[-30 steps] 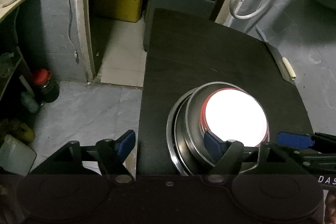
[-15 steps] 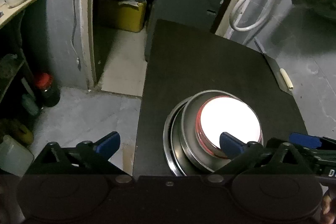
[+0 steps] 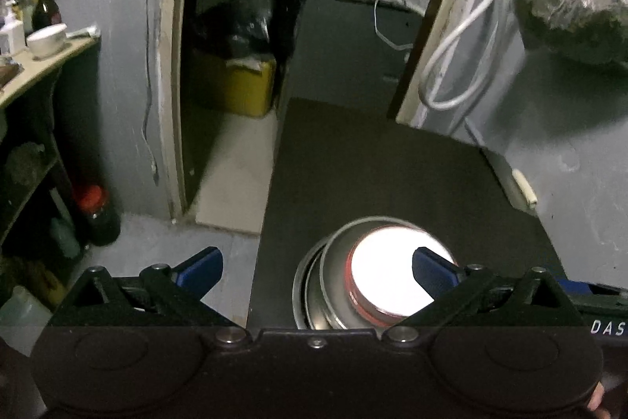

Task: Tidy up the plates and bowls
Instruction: 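Withdraw the left gripper up and back from the stack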

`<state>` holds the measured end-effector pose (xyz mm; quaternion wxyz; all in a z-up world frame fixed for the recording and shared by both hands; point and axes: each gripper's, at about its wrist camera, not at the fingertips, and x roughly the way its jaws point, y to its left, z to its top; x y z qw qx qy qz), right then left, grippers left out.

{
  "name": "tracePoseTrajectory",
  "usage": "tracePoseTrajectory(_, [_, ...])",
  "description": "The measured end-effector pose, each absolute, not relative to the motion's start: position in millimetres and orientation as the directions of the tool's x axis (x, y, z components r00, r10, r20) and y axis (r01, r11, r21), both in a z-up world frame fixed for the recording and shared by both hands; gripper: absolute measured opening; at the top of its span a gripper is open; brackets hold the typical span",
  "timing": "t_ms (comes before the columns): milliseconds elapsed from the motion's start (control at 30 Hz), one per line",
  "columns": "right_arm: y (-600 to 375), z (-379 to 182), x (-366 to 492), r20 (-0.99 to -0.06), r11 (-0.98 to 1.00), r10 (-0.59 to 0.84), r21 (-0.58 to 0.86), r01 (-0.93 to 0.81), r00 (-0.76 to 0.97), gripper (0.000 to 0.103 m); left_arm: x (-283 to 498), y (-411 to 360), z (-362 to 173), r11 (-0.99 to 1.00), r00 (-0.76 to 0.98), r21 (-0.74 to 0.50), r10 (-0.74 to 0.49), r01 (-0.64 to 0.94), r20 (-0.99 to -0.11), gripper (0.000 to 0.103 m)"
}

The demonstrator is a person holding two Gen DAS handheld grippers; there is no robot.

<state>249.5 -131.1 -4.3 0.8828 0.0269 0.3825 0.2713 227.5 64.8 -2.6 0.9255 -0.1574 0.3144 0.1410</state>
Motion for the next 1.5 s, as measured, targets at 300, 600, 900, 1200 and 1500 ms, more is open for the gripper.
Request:
tracePoseTrajectory(300, [-148,-7,222,-0.617,0.91,0.405,0.2,-0.364,0.674,0.103,211,43,-1,0.915,0.801,-0.179,0.207,-0.362,-0.561,0.102])
tracePoseTrajectory(600, [-157,-7,209,-0.592,0.903,0.419,0.194,-0.383,0.688,0.103,190,27,-2,0.903,0.771,-0.149,0.249,-0.404,-0.586,0.102])
tracePoseTrajectory(900, [-170,-13,193,-0.566,0.895,0.441,0.222,-0.386,0.697,0.103,159,20,1,0.881,0.73,-0.121,0.294,-0.457,-0.617,0.102])
tracePoseTrajectory(1200, [-176,-7,177,-0.556,0.902,0.431,0.244,-0.356,0.711,0.103,146,16,2,0.901,0.736,-0.124,0.253,-0.415,-0.629,0.102])
tracePoseTrajectory(1500, [-172,4,139,-0.528,0.934,0.356,0.204,-0.292,0.771,0.103,115,24,2,0.931,0.791,-0.165,0.173,-0.325,-0.587,0.102])
